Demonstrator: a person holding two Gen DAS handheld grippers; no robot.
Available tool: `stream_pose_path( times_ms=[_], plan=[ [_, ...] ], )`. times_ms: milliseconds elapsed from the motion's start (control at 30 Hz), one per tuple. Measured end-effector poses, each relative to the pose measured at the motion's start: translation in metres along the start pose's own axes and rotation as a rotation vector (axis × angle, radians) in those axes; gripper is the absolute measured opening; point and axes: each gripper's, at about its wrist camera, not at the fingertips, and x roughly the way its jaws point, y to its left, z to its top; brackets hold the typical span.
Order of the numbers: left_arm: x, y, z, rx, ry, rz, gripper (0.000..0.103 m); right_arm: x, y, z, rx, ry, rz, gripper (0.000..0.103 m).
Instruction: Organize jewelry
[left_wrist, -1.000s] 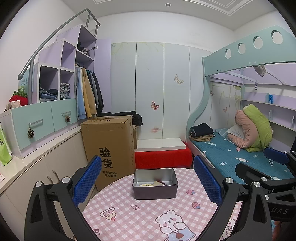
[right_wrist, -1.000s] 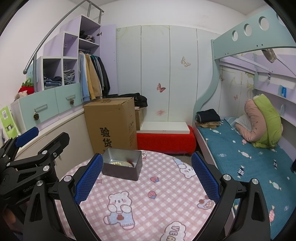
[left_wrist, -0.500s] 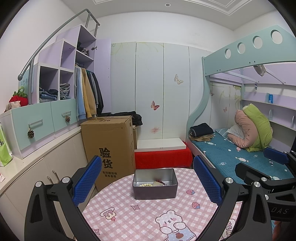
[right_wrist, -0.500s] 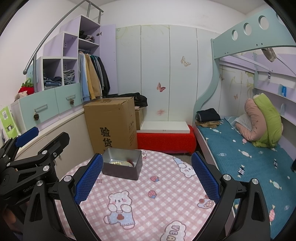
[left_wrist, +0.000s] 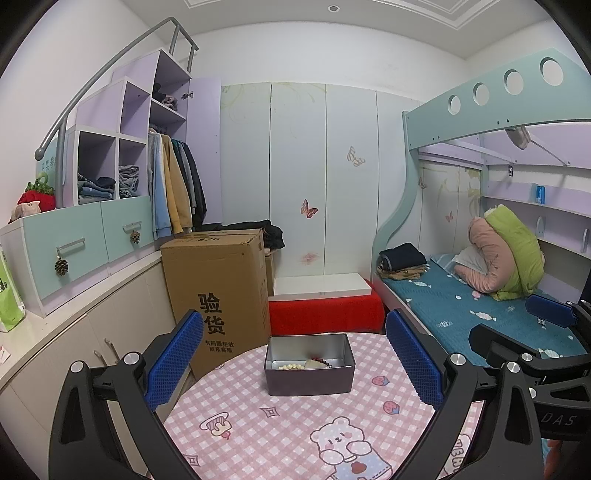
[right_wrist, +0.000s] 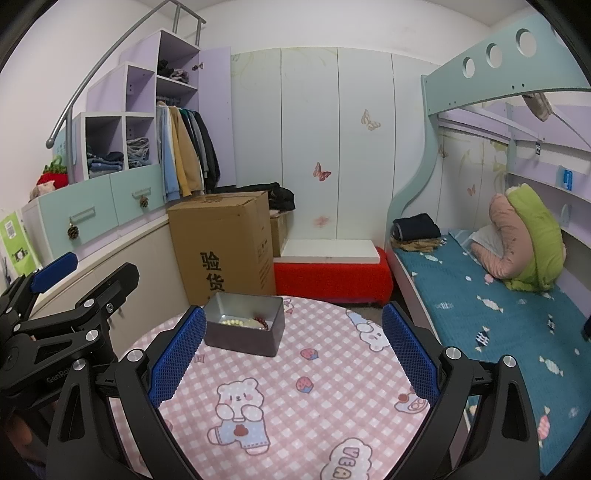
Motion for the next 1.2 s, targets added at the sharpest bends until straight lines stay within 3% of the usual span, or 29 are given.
stream_pose_path(
  times_ms=[1200],
  plan=[
    [0.0083,0.0036,-0.0031,0.0,0.03,-0.016,0.096,-0.0029,0.0028,-0.0031,0.004,0.005,0.003,0.093]
  ],
)
